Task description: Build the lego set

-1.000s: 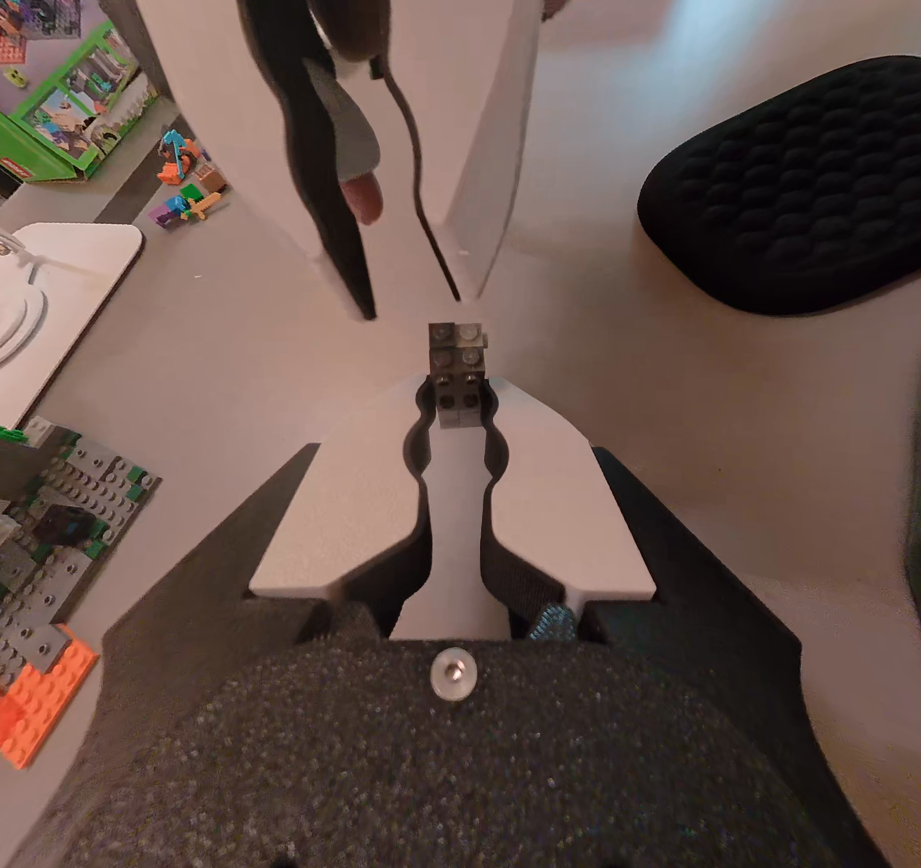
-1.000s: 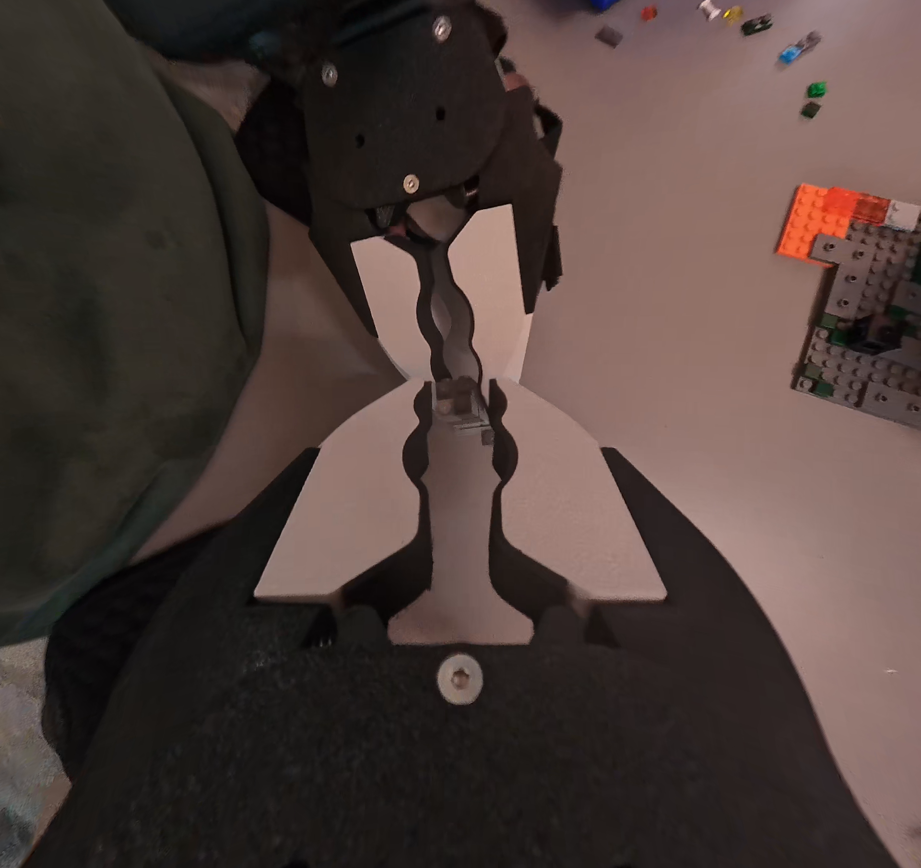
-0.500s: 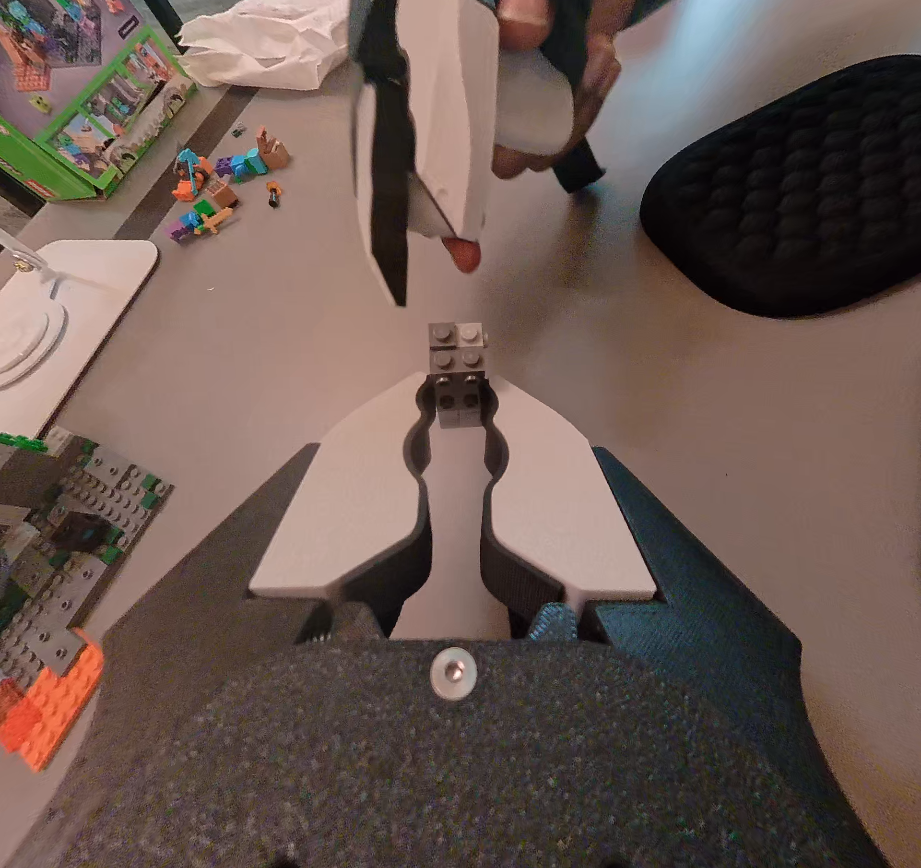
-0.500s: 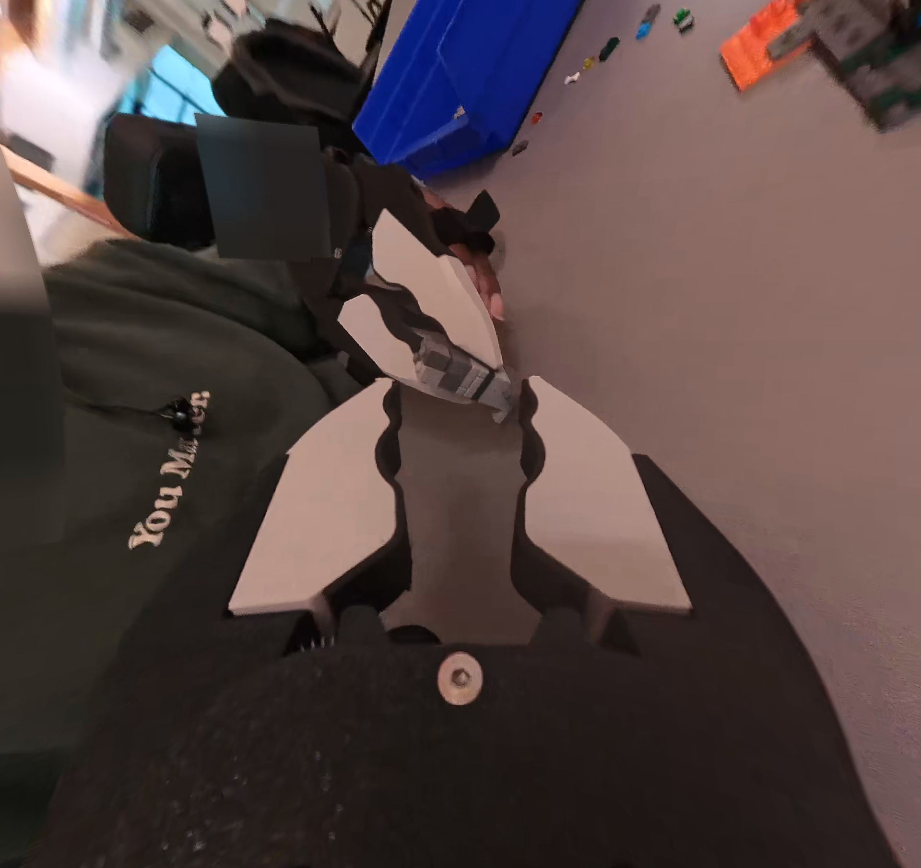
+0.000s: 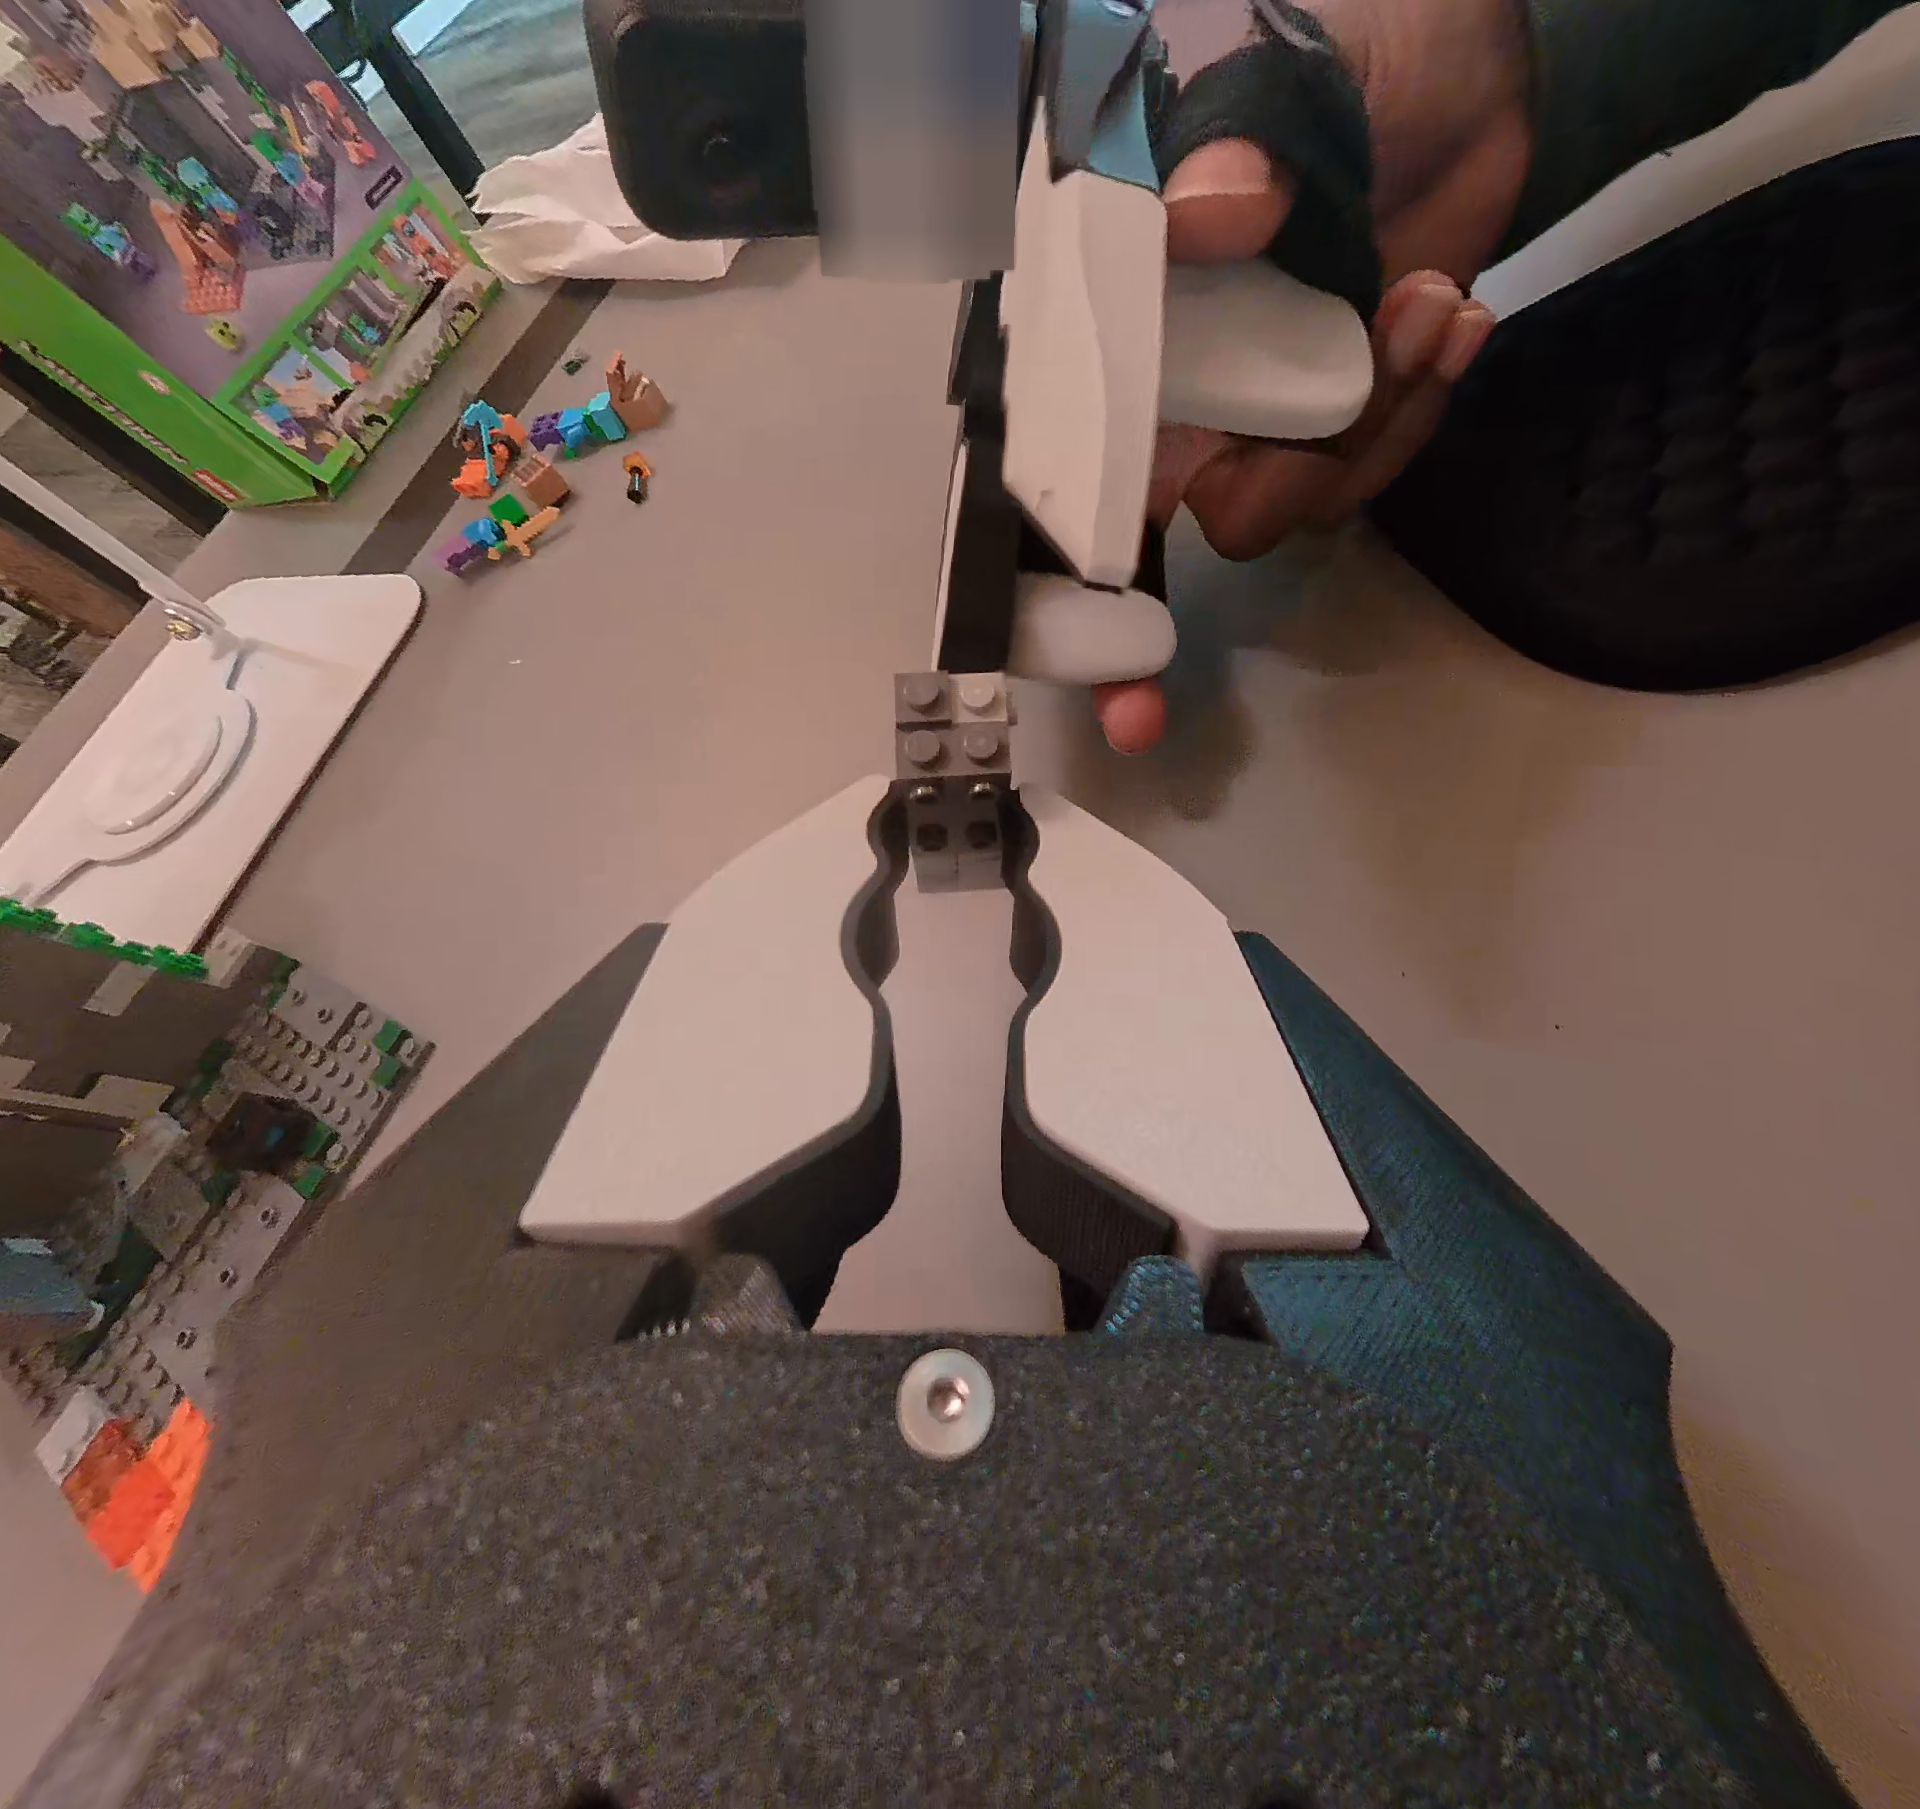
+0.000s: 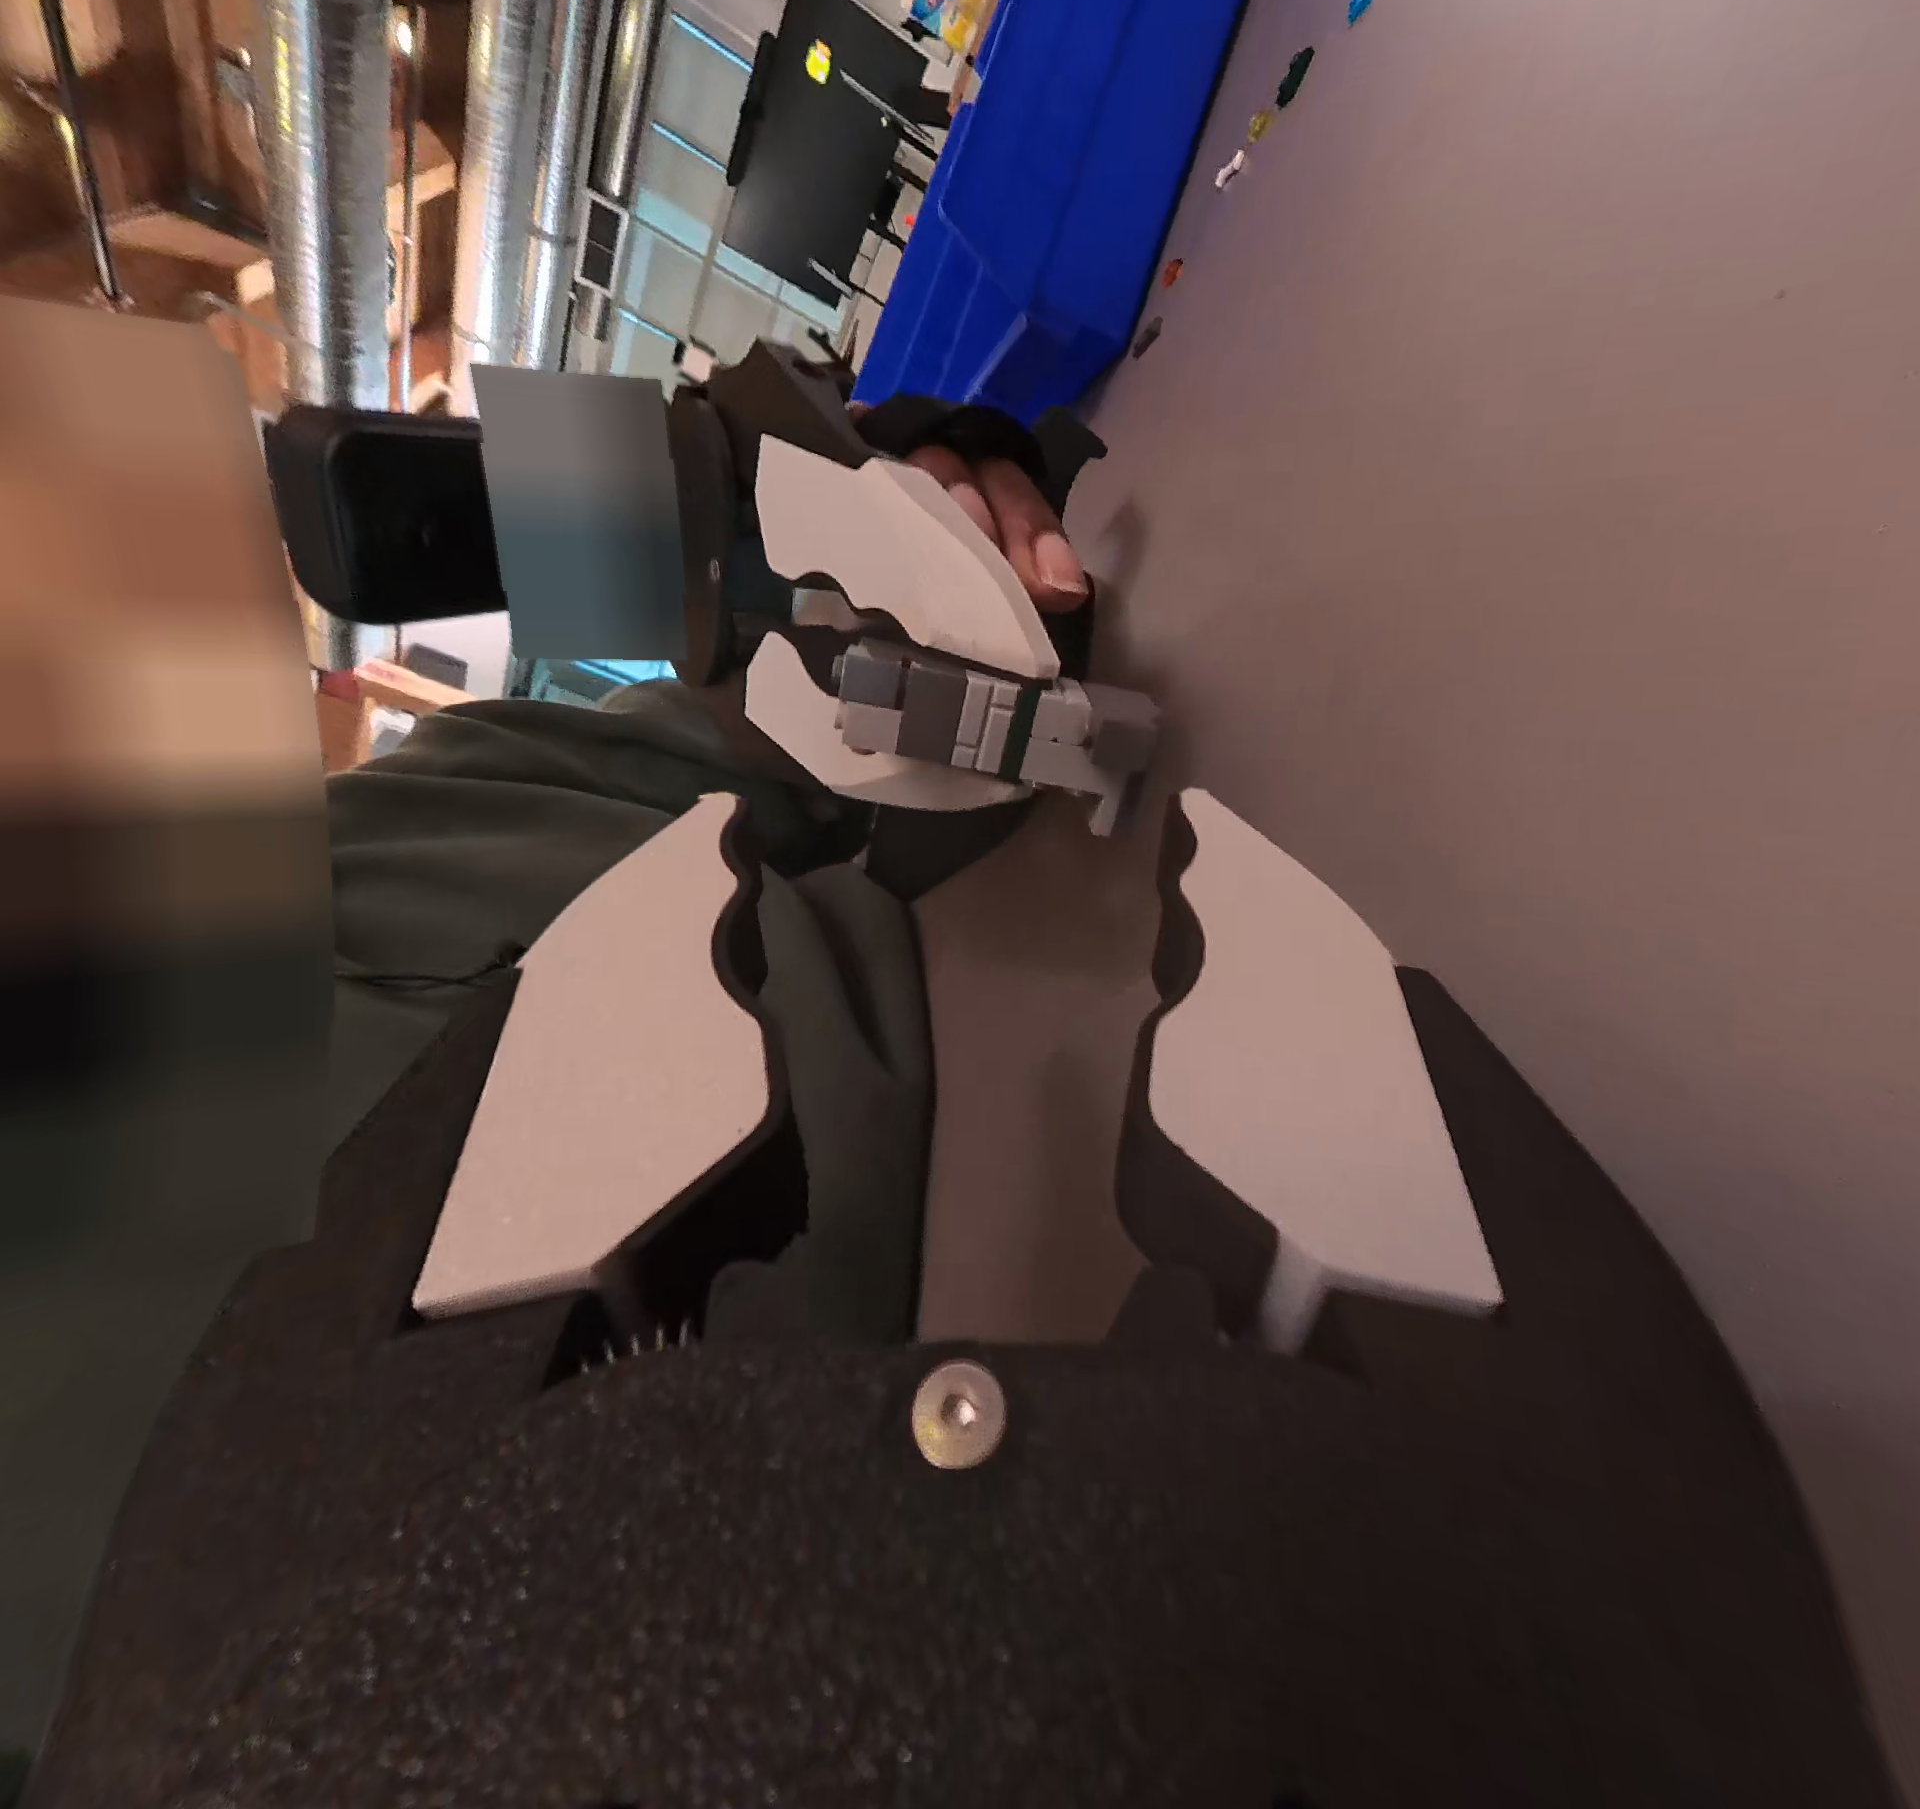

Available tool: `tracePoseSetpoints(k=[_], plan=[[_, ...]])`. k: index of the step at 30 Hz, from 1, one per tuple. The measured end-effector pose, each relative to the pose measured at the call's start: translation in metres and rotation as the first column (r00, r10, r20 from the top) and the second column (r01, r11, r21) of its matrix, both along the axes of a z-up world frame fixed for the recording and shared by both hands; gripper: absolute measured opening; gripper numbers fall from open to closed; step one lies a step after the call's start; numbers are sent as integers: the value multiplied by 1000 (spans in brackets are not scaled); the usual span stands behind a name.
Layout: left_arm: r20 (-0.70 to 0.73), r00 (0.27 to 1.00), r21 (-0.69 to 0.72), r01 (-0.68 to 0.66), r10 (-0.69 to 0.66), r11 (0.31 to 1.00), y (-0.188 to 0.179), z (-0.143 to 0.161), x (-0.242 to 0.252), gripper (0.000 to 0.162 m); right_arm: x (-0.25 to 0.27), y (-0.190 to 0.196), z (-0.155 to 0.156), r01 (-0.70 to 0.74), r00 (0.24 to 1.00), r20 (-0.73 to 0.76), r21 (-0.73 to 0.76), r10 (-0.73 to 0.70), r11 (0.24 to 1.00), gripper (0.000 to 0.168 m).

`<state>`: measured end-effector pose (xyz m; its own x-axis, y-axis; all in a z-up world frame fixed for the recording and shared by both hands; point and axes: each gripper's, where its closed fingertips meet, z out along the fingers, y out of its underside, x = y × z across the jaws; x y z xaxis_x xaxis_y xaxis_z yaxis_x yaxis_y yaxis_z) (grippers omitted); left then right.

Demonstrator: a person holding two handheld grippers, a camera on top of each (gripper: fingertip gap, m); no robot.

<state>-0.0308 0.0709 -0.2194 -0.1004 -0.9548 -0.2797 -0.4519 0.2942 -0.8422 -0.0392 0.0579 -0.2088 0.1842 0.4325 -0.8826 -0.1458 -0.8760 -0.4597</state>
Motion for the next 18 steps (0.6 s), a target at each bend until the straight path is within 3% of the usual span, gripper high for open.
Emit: tracePoseSetpoints(k=[11,18], plan=[[2,1000,30,5,-5,1000,-2,1,1,17,-15,14,-2,51,999,-5,-99,-52,994,77],[2,1000,50,-4,4,999,-1,1,1,17,-17,17,-2,59,998,-20,-100,-61,993,65]])
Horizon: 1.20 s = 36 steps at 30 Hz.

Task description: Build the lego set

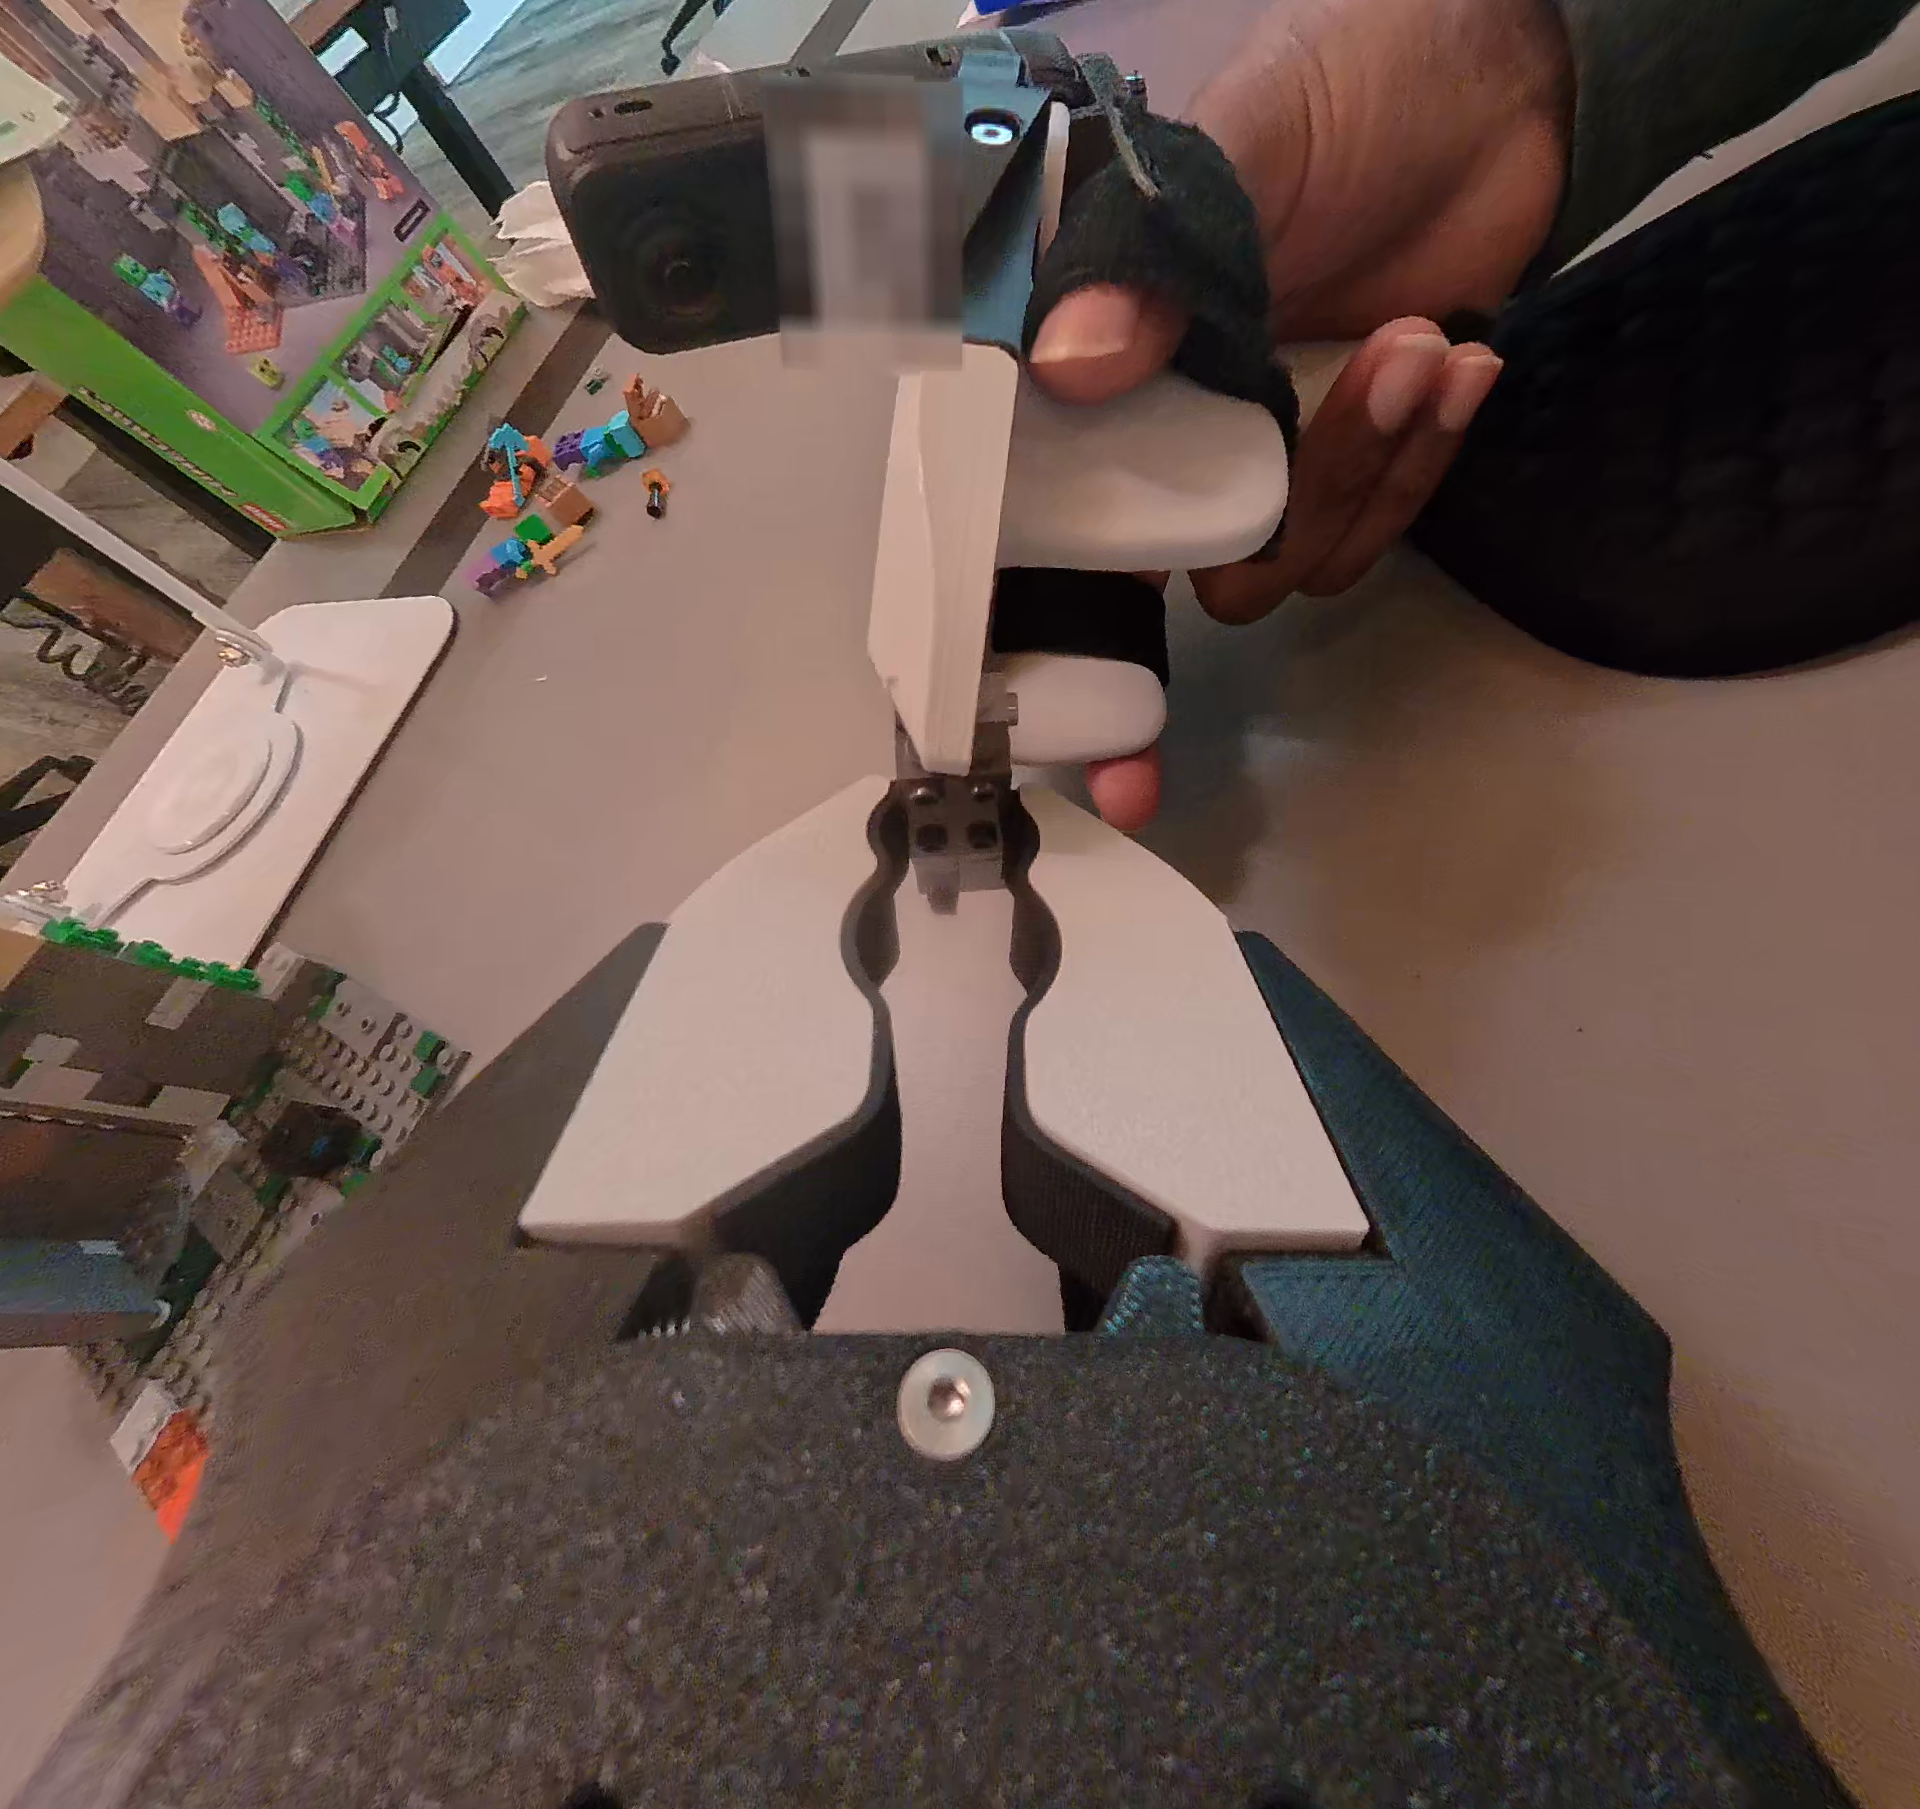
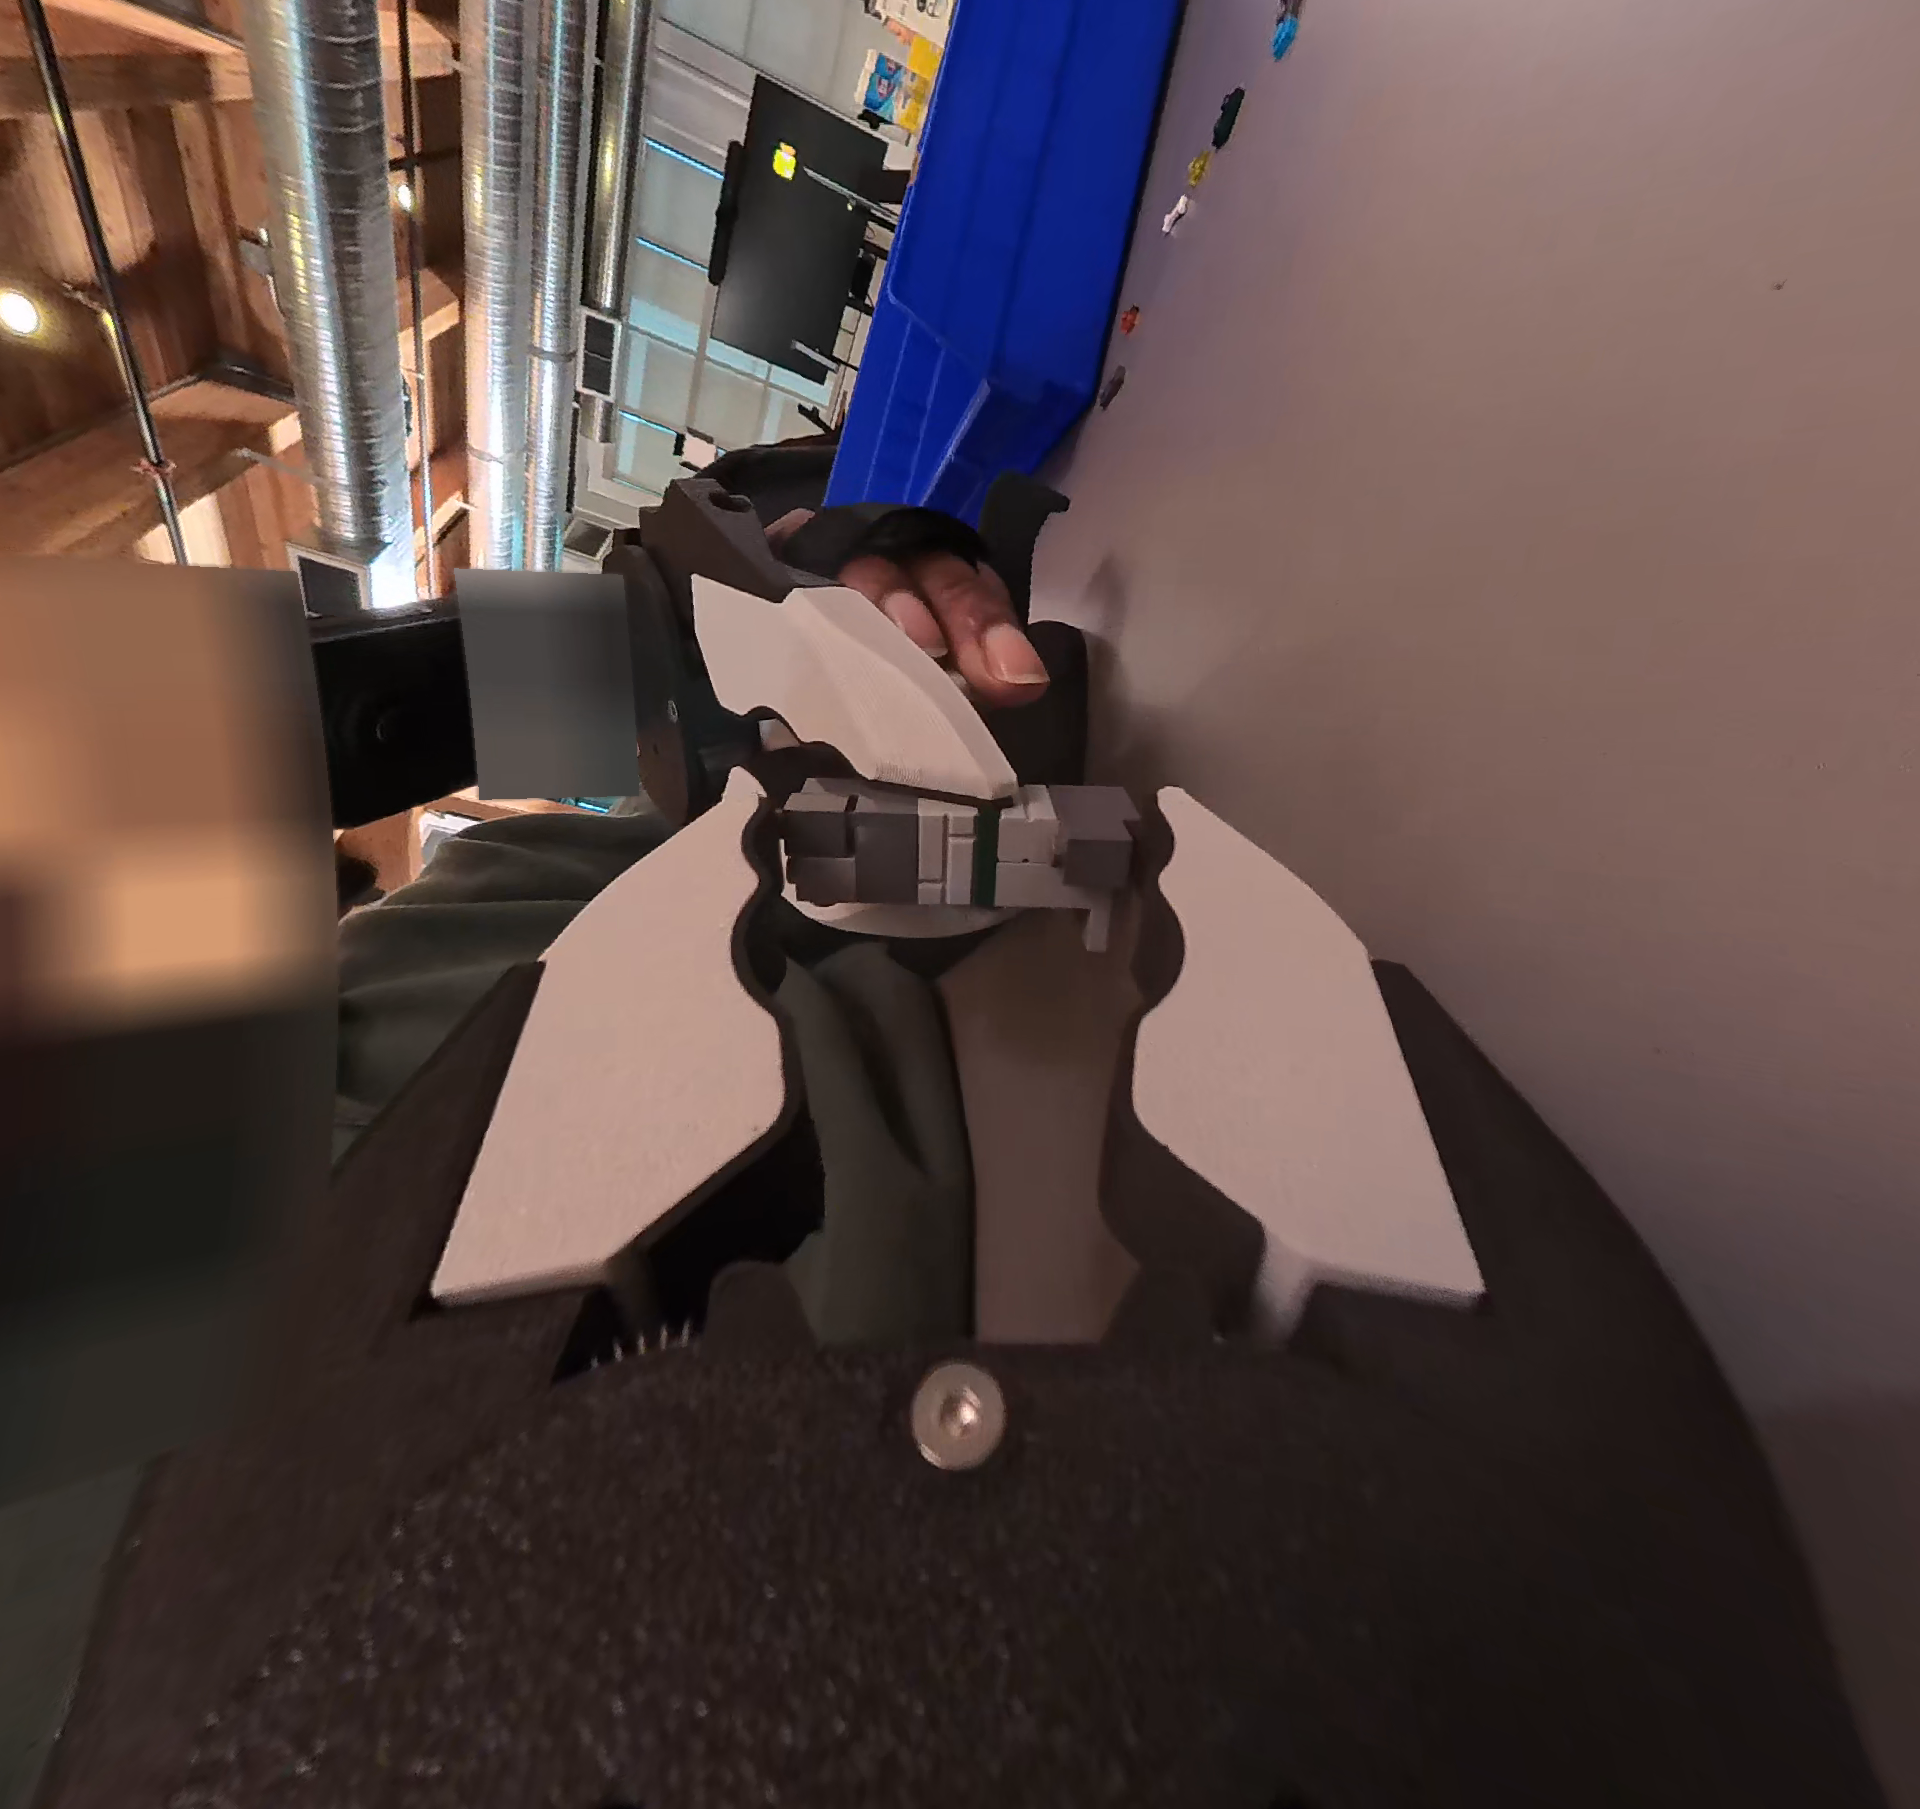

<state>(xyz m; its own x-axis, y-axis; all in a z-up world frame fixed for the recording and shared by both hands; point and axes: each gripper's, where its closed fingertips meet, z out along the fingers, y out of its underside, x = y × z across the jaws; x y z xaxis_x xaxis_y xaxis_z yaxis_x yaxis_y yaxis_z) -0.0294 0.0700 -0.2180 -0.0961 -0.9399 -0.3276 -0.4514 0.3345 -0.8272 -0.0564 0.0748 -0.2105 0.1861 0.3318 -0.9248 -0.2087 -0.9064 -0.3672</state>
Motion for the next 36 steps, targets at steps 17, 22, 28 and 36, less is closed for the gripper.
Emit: tracePoseSetpoints(k=[17,22,28,36], plan=[[39,999,74,-11,8,997,-1,9,0,17,0,1,9,10,999,-46,86,-6,996,64],[79,997,76,-21,15,997,0,19,-1,17,0,0,19,6,998,-61,137,2,991,64],[111,994,131,-31,16,991,-1,27,-2,17,-2,-2,28,7,997,-72,200,8,980,64],[114,993,204,-30,7,978,-6,29,-3,17,-3,-8,28,-8,999,-37,253,18,967,64]])
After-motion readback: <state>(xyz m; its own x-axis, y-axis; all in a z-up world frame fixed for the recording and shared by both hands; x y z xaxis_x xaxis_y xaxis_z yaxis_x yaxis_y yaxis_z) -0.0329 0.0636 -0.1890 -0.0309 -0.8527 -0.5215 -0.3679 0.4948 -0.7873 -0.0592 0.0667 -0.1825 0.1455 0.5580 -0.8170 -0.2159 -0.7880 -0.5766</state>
